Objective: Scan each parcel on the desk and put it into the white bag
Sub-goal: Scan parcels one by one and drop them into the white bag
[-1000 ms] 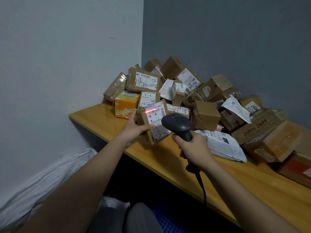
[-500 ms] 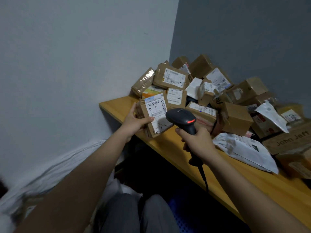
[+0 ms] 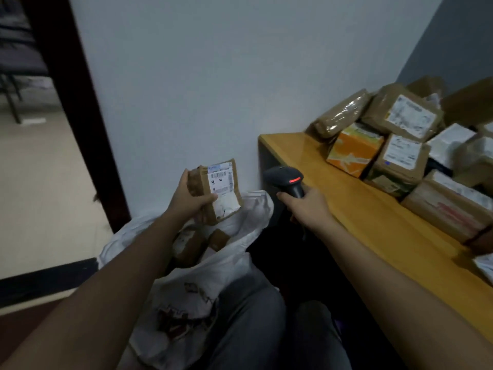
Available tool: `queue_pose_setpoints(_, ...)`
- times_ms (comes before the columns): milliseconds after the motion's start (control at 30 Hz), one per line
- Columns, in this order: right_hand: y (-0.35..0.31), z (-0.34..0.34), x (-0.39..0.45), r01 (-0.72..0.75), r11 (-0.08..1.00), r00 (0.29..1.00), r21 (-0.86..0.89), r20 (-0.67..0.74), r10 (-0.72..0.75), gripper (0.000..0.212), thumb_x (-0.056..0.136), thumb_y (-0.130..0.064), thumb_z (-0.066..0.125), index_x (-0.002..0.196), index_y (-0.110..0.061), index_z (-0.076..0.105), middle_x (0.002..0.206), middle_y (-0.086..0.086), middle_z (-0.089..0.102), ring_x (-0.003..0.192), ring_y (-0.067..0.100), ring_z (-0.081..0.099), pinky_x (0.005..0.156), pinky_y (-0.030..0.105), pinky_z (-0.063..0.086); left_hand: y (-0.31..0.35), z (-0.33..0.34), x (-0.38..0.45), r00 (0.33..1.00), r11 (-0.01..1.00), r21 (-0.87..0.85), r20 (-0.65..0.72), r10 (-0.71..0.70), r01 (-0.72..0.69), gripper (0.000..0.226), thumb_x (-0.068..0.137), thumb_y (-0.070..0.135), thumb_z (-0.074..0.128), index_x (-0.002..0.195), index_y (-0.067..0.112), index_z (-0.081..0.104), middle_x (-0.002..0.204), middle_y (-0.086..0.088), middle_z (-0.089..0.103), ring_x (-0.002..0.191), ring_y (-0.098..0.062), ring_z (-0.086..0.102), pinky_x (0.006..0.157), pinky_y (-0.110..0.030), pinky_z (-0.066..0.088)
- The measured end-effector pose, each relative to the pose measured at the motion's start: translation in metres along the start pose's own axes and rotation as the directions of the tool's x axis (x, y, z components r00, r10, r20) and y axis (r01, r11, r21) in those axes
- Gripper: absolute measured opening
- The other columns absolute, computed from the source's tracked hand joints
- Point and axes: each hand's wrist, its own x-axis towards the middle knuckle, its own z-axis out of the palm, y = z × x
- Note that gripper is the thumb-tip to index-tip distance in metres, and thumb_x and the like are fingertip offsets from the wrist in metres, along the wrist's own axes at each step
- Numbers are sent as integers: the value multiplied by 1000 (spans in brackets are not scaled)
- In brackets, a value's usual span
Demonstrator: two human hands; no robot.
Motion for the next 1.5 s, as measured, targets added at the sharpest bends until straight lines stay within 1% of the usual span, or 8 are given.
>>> queue_pose_setpoints(267, 32, 50, 30, -57, 990, 994, -129, 89, 69, 29, 79, -38, 74, 65, -16, 60, 59, 6, 63, 58, 26, 66, 63, 39, 54, -102, -29, 41, 979, 876, 438, -95, -178, 202, 88, 65, 26, 88, 135, 24, 34, 131, -14, 48, 119, -33, 50, 95, -50, 49)
queue_pose_setpoints(367, 44, 53, 43, -96, 985, 990, -144, 89, 109, 28, 79, -36, 74, 64, -18, 59, 57, 5, 62, 52, 23, 63, 61, 38, 54, -113, -10, 64, 981, 821, 548, 0, -192, 161, 103, 64, 56, 81, 142, 5, 38, 141, -14, 43, 131, -33, 37, 108, -33, 29)
queue_pose_setpoints(500, 51, 41, 54, -136, 977, 985, -164, 80, 151, 25, 81, -34, 73, 69, -16, 60, 61, 6, 64, 48, 20, 62, 55, 32, 50, -107, 15, 78, 980, 855, 492, 16, -197, 164, 76, 86, 18, 72, 148, 4, 32, 154, -10, 29, 141, -26, 29, 103, -24, 30)
queue_pose_setpoints(800, 38, -14, 38, -159, 980, 987, -116, -23, 157, 25, 86, -32, 70, 73, -16, 58, 56, 5, 60, 48, 20, 59, 51, 30, 45, -47, 47, 73, 999, 951, 307, 46, 10, -24, 21, 89, 8, 63, 110, 8, 66, 101, -8, 66, 89, -17, 60, 69, -16, 44)
queue_pose_setpoints(900, 28, -44, 22, -176, 981, 983, -82, -72, 170, 24, 87, -32, 69, 75, -14, 58, 56, 6, 58, 45, 19, 56, 49, 29, 43, -9, 73, 60, 988, 958, 258, 115, 100, -127, 20, 90, 11, 60, 109, 13, 66, 97, 0, 66, 91, -13, 60, 80, -21, 43)
queue_pose_setpoints(1033, 13, -98, 3, -198, 980, 973, -29, -125, 193, 21, 88, -30, 68, 80, -12, 60, 68, 11, 60, 54, 24, 57, 58, 35, 46, 49, 119, 42, 951, 957, 169, 243, 191, -236, 20, 93, 16, 59, 113, 16, 62, 97, 6, 62, 89, -4, 59, 72, -4, 40)
queue_pose_setpoints(1300, 31, -212, -42, -220, 974, 914, 48, -339, 223, 27, 88, -30, 68, 85, -4, 60, 72, 12, 59, 54, 23, 57, 57, 35, 46, 144, 239, 8, 839, 917, 110, 458, 294, -382, 25, 94, 23, 60, 118, 17, 59, 109, 3, 61, 99, -10, 57, 72, -9, 41)
queue_pose_setpoints(1500, 75, -281, -80, -188, 964, 802, 188, -537, 261, 31, 89, -22, 67, 68, -8, 50, 53, 9, 47, 50, 26, 50, 55, 39, 45, 163, 347, -19, 693, 825, 191, 658, 295, -532, 38, 97, 24, 56, 134, 16, 51, 134, -2, 53, 123, -22, 49, 90, -27, 43)
